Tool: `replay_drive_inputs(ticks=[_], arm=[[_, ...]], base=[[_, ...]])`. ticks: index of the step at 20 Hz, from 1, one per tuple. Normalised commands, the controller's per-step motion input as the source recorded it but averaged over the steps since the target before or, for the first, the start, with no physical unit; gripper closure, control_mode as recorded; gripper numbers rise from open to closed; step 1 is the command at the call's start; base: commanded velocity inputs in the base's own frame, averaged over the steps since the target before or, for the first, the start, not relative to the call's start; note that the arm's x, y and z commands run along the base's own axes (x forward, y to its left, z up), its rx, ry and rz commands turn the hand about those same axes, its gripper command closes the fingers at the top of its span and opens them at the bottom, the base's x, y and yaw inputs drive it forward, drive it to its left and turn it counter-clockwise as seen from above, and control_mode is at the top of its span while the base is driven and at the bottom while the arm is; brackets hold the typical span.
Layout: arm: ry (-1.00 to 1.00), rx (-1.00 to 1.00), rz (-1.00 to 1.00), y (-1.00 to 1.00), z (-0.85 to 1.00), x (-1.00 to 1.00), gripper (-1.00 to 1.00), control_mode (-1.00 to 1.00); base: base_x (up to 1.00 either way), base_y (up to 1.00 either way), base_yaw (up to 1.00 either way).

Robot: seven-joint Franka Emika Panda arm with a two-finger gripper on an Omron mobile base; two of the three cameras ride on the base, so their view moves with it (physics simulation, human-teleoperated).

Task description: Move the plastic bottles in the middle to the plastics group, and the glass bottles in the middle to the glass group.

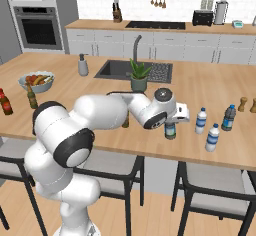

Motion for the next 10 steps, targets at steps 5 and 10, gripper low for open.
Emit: replay_drive_inputs(ticks=[5,10], arm=[[0.00,0.00,-0.04,-0.24,0.00,0.00,1.00,-1.00],[0.00,0.00,-0.12,0.00,0.00,0.00,1.00,-1.00]], base=[[0.00,0.00,0.00],[0.00,0.00,0.00]])
